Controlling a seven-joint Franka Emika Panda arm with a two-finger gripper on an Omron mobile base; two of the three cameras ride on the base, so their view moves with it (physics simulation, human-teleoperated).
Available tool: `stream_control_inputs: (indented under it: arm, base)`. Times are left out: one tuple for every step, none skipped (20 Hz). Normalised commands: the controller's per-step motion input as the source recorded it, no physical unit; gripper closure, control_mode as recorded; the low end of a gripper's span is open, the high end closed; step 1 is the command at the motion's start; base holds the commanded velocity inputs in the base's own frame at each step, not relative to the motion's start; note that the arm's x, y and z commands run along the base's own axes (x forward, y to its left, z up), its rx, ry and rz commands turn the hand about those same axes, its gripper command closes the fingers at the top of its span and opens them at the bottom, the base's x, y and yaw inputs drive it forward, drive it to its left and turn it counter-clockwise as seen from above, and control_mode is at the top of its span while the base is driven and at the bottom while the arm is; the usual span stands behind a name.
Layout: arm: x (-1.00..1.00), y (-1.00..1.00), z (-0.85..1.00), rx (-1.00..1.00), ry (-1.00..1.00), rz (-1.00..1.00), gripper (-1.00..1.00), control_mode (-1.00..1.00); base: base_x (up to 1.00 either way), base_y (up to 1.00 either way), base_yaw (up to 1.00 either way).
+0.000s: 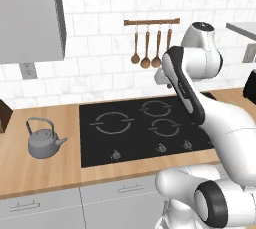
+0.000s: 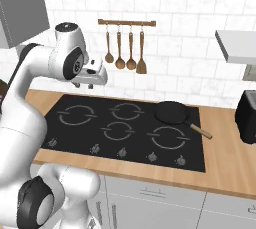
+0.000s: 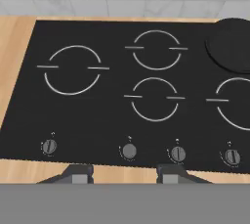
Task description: Pick the kettle from the counter and place it on a stove burner. Then turn the burner on.
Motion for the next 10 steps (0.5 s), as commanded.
stream_control_inputs:
  arm:
    - [0.00,0.00,0.00,-0.02,0.00,0.00,-1.00,-1.00]
    - [-0.24,0.01,0.00,0.00,0.00,0.00,-1.00,-1.00]
    - [-0.01,1.00,0.00,0.00,0.00,0.00,-1.00,-1.00]
    - [-0.01,1.00,-0.04,0.00,0.00,-0.03,-1.00,-1.00]
    - [-0.07,1.00,-0.10,0.06,0.00,-0.02,-1.00,-1.00]
    - [-0.01,1.00,-0.15,0.10,-0.01,-0.01,-1.00,-1.00]
    - [0.00,1.00,-0.14,0.18,-0.04,-0.02,-1.00,-1.00]
    - [-0.15,1.00,-0.05,0.18,-0.09,0.00,-1.00,-1.00]
    - [-0.15,1.00,-0.03,0.15,-0.07,0.00,-1.00,-1.00]
    - [-0.14,1.00,-0.06,0.10,-0.07,0.00,-1.00,-1.00]
  base:
    - [0.00,0.00,0.00]
    - [0.00,0.00,0.00]
    - [0.00,0.00,0.00]
    - [0.00,0.00,0.00]
    - [0.00,0.00,0.00]
    - [0.00,0.00,0.00]
    - [0.00,0.00,0.00]
    - [0.00,0.00,0.00]
    - [0.00,0.00,0.00]
    - [0.00,0.00,0.00]
